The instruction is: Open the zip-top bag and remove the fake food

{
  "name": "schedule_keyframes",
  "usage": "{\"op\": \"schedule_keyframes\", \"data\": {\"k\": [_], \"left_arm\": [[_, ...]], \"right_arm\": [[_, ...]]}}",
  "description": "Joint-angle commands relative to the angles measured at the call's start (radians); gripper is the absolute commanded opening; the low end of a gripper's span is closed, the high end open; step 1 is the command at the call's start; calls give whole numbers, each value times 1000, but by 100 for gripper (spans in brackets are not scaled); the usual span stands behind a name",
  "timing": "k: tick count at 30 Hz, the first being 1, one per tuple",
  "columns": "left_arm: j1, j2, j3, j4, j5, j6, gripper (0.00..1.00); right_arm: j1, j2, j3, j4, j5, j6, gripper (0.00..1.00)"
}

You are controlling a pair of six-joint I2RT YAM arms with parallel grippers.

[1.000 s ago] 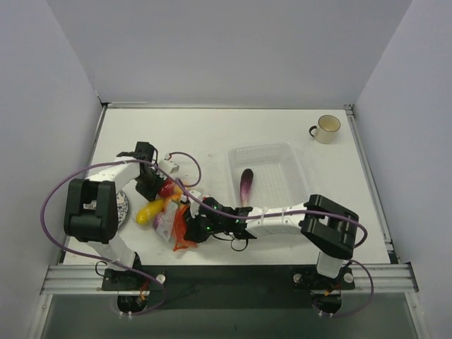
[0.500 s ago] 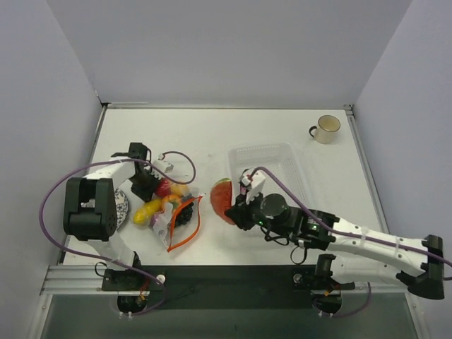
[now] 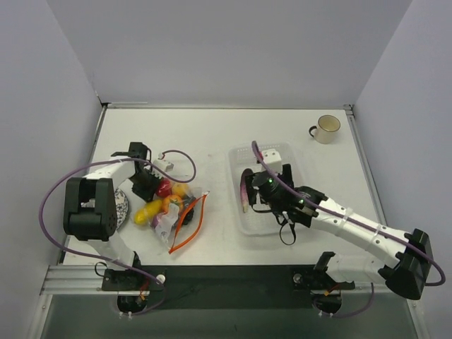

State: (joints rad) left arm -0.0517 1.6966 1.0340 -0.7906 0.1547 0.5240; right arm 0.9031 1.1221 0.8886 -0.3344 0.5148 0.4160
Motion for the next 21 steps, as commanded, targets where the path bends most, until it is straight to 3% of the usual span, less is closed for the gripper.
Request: {"op": "schedule_keyframes", "data": {"k": [1, 10, 14, 21], "left_arm": [[-10, 14, -20, 11, 16, -16, 0], [-31, 60, -34, 70, -43, -24, 0], [-45, 81, -35, 91, -64, -32, 0], [-73, 84, -42, 97, -73, -44, 0]], "right_arm": [[141, 45, 88, 35, 83, -98, 85], [424, 286, 67, 432, -31, -278, 76], [436, 404, 85, 576, -136, -304, 72], [419, 587, 182, 634, -223, -336, 71]]}}
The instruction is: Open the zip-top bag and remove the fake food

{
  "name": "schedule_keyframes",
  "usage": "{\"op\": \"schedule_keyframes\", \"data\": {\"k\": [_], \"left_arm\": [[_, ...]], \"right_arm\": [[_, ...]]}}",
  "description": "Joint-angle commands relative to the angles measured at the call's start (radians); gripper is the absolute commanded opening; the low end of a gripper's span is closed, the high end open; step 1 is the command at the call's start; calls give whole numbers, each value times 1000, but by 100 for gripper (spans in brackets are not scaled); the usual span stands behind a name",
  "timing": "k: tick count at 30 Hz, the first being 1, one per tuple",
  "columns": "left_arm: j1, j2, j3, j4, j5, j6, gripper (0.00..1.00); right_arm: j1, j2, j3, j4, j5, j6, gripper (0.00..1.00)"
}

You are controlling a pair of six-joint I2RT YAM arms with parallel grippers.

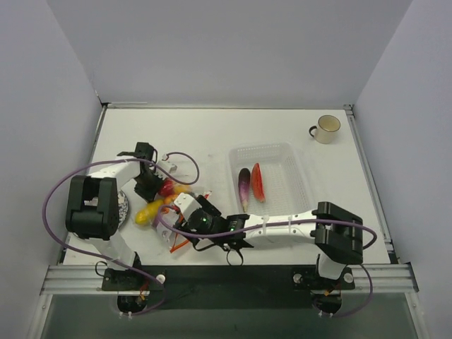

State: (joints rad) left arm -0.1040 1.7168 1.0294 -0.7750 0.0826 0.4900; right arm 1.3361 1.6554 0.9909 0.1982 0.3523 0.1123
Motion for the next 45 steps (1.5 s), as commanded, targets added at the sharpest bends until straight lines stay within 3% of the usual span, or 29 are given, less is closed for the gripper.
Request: {"op": "schedule_keyframes", "data": {"k": [1, 14, 19, 22, 23, 26, 32, 39, 45], "left_arm": [[-20, 63, -35, 80, -1, -8, 0], [-17, 30, -64, 59, 17, 19, 0], [-19, 15, -69, 48, 20, 30, 0], [-19, 6, -65, 42, 16, 36, 0], [-19, 4, -63, 40, 14, 39, 0], [-19, 4, -57, 36, 8, 38, 0], [-11, 1, -43, 29, 3, 32, 0], [15, -23, 40, -33, 36, 18, 0], [13, -40, 98, -99, 115, -5, 0]], "right_arm": [[-23, 85, 90, 102, -65, -30, 71], [-130, 297, 213, 159, -73, 33, 69], [-132, 357, 233, 165, -108, 66, 63], [-132, 356, 210, 164, -151, 96, 48], [-130, 350, 200, 168, -168, 108, 32], [-127, 325, 166, 153, -173, 125, 1], [-94, 161, 60, 144, -139, 118, 0], [-91, -145, -40, 92, -136, 110, 0], [-109, -405, -133, 15, -7, 81, 0]]}}
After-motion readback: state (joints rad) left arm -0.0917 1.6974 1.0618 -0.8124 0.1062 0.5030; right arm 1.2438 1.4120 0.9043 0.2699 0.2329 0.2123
